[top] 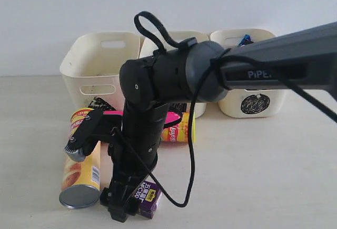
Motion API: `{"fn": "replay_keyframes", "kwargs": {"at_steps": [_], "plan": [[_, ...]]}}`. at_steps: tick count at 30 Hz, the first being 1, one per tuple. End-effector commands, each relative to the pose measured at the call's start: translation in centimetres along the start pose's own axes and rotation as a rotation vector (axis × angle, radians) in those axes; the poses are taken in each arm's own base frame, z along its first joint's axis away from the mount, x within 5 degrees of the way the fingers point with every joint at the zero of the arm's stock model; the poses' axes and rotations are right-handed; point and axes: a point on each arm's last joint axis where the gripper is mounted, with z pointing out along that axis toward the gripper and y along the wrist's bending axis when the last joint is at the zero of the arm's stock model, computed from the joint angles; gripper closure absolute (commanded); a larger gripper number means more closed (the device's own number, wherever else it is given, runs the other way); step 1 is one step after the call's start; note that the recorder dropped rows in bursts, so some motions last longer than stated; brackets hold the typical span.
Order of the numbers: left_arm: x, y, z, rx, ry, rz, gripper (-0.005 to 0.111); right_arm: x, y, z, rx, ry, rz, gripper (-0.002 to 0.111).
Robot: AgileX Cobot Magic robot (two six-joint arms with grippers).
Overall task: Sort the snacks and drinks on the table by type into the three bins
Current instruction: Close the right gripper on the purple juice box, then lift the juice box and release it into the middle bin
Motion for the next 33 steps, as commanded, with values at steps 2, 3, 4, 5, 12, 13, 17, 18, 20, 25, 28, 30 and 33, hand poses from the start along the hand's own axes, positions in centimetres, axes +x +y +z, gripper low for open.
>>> {"fn": "replay_keyframes", "kwargs": {"at_steps": [2,3,4,5,12,13,17,18,20,25,28,30,33], "plan": [[-0.2,0.0,0.0,-0.002,-0.013,-0.015,0.102,0.2,-0.2,1.3,0.01,0.018,0.009,0.013],[-0.2,0.0,0.0,-0.002,-0.013,-0.015,0.102,0.2,-0.3,1.6,0.012,0.024,0.007,0.013],[-0.2,0.0,0.0,-0.002,-0.013,-0.015,0.102,0.3,-0.4,1.9,0.015,0.026,0.005,0.013],[-0.2,0.0,0.0,-0.002,-0.013,-0.015,0.102,0.3,-0.4,2.1,0.016,0.03,0.003,0.013],[-0.2,0.0,0.0,-0.002,-0.013,-0.015,0.102,0.4,-0.6,2.9,0.028,0.032,-0.004,0.013],[-0.2,0.0,0.0,-0.002,-0.013,-0.015,0.102,0.4,-0.7,3.0,0.028,0.036,-0.006,0.013],[-0.2,0.0,0.0,-0.002,-0.015,-0.015,0.102,0.5,-0.7,3.6,0.028,0.042,-0.006,0.013],[-0.2,0.0,0.0,-0.002,-0.015,-0.015,0.102,0.5,-0.8,3.8,0.028,0.044,-0.006,0.013],[-0.2,0.0,0.0,-0.002,-0.015,-0.015,0.102,0.6,-0.8,4.1,0.029,0.046,-0.007,0.013],[-0.2,0.0,0.0,-0.002,-0.015,-0.015,0.102,0.6,-0.8,4.1,0.028,0.048,-0.005,0.035],[-0.2,0.0,0.0,-0.002,-0.015,-0.015,0.102,0.6,-0.8,4.1,0.025,0.053,-0.001,0.071],[-0.2,0.0,0.0,-0.002,-0.013,-0.015,0.102,0.7,-0.7,4.0,0.021,0.06,-0.002,0.108],[-0.2,0.0,0.0,-0.002,-0.013,-0.015,0.102,0.8,-0.8,4.0,0.027,0.07,0.007,0.109]]}}
